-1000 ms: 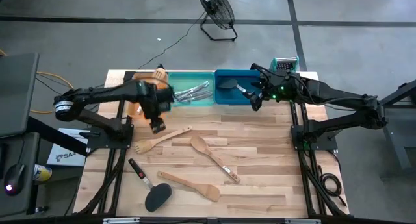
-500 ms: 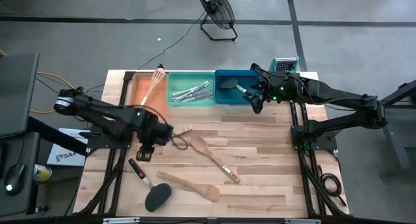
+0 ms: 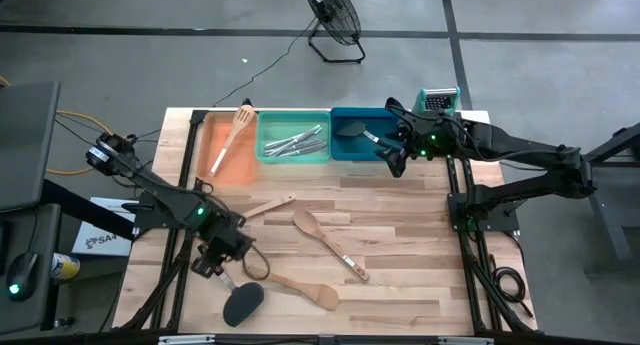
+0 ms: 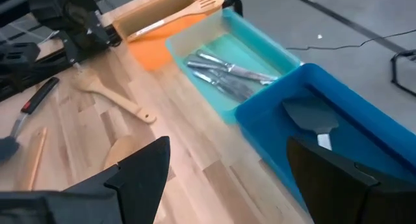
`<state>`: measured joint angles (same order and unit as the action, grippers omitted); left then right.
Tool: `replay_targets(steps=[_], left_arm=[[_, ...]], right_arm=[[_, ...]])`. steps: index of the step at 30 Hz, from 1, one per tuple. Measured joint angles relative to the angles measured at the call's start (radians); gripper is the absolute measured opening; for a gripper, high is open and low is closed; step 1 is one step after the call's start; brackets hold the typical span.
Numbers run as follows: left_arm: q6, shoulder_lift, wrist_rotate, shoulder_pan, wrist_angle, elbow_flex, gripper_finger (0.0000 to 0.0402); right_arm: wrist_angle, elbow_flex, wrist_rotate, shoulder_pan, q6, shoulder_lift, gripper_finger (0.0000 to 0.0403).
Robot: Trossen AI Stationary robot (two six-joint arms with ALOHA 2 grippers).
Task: Pick & Place Kitchen Items
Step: Put the black spatula into the blue bin
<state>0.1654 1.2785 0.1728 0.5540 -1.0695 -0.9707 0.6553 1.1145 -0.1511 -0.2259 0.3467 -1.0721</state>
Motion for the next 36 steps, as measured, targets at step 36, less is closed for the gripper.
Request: replay_targets(steps=[36], left_arm=[[0.111, 0.073, -0.105, 0.304, 0.302, 0.397, 0.0202]], right_arm=[[0.157, 0.0, -0.191, 0.612, 0.561, -0.061, 0.03]])
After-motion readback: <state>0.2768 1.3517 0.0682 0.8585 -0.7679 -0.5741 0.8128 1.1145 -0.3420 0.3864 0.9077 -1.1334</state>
